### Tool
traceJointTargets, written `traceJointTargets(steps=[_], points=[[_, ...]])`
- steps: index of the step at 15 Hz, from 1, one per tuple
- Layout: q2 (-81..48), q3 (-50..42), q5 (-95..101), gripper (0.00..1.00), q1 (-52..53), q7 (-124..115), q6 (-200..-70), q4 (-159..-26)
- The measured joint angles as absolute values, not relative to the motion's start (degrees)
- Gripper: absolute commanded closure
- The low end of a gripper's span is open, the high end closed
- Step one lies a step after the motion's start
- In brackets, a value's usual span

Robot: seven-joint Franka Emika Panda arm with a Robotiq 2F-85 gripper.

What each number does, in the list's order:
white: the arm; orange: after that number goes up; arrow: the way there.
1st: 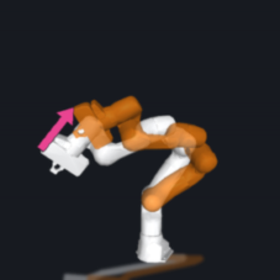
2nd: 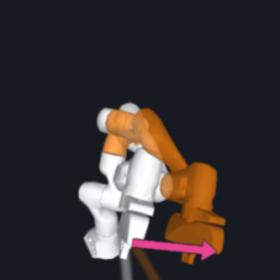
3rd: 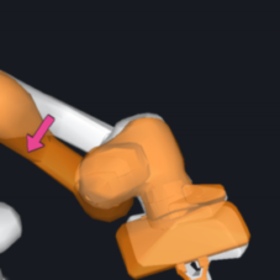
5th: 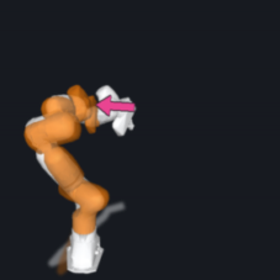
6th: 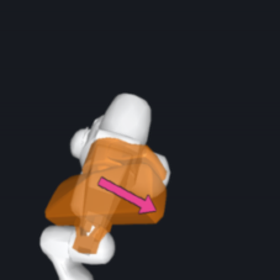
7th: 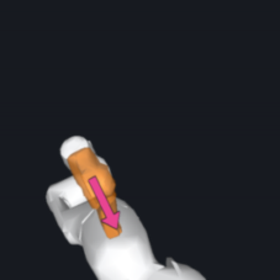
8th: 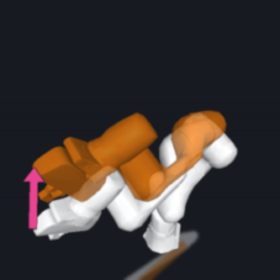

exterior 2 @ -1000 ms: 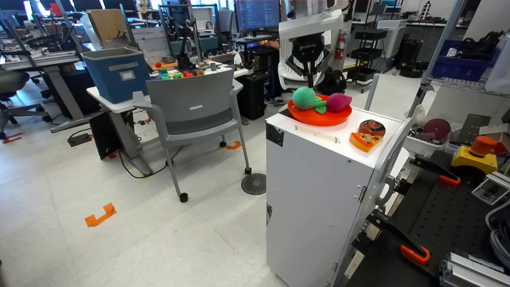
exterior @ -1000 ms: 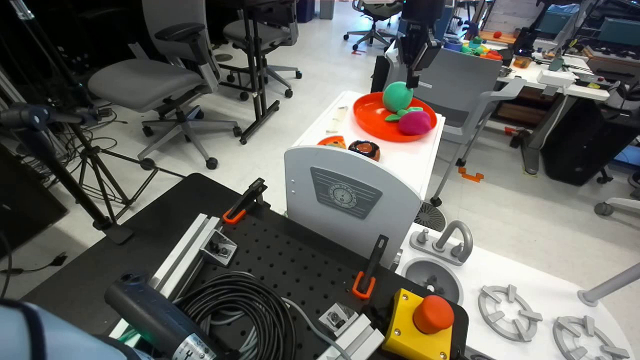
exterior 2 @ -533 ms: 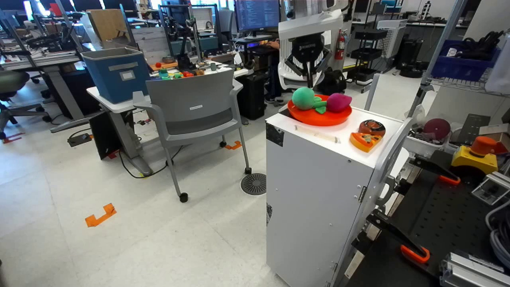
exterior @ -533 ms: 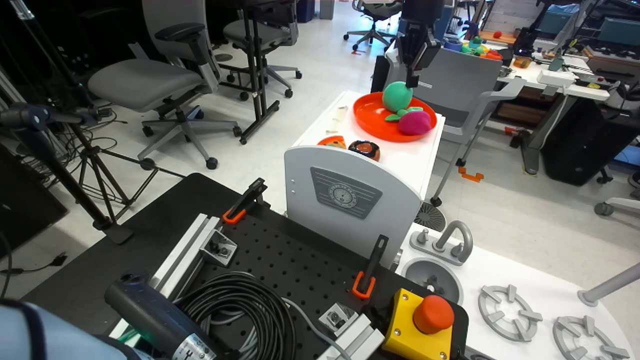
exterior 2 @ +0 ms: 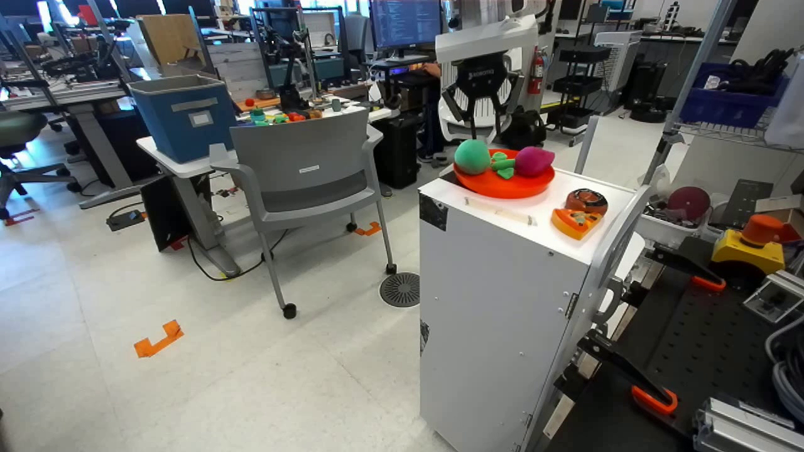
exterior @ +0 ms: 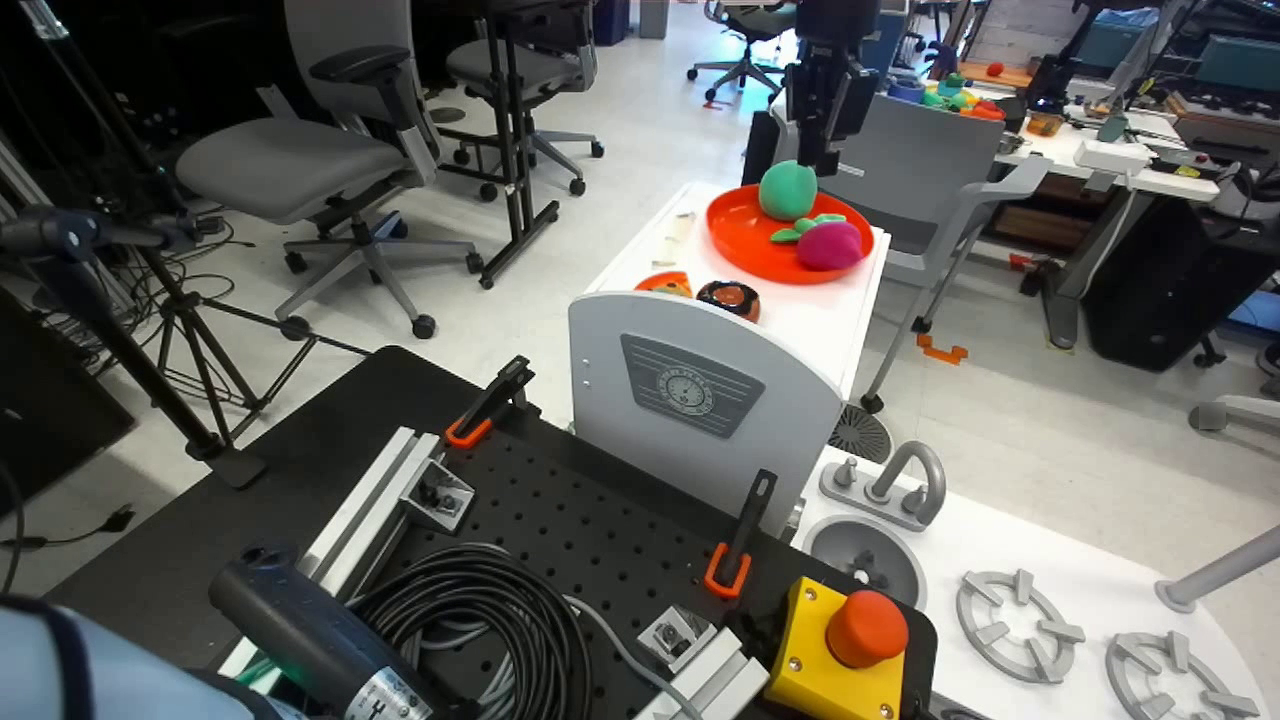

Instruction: Remove the green plushie from the orange plate

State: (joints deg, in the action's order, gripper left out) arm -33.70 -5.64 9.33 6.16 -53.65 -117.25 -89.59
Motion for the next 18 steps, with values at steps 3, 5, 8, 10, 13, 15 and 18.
traceJointTargets(steps=[3,5,8,10,13,15,18], points=[[-33.7,-5.2,7.8,0.02,6.2,-53.6,-117.6,-89.6],[-33.7,-4.8,6.0,0.0,6.2,-53.5,-118.5,-89.6],[-33.7,-4.5,3.8,0.0,6.2,-53.1,-119.3,-89.6],[-33.7,-4.4,3.0,0.0,6.2,-52.8,-119.4,-89.6],[-33.7,-4.4,2.9,0.0,6.2,-52.3,-119.4,-89.6],[-33.7,-4.4,2.9,0.0,6.1,-52.1,-119.5,-89.6],[-33.8,-4.4,2.9,0.0,6.0,-51.9,-119.6,-89.6]])
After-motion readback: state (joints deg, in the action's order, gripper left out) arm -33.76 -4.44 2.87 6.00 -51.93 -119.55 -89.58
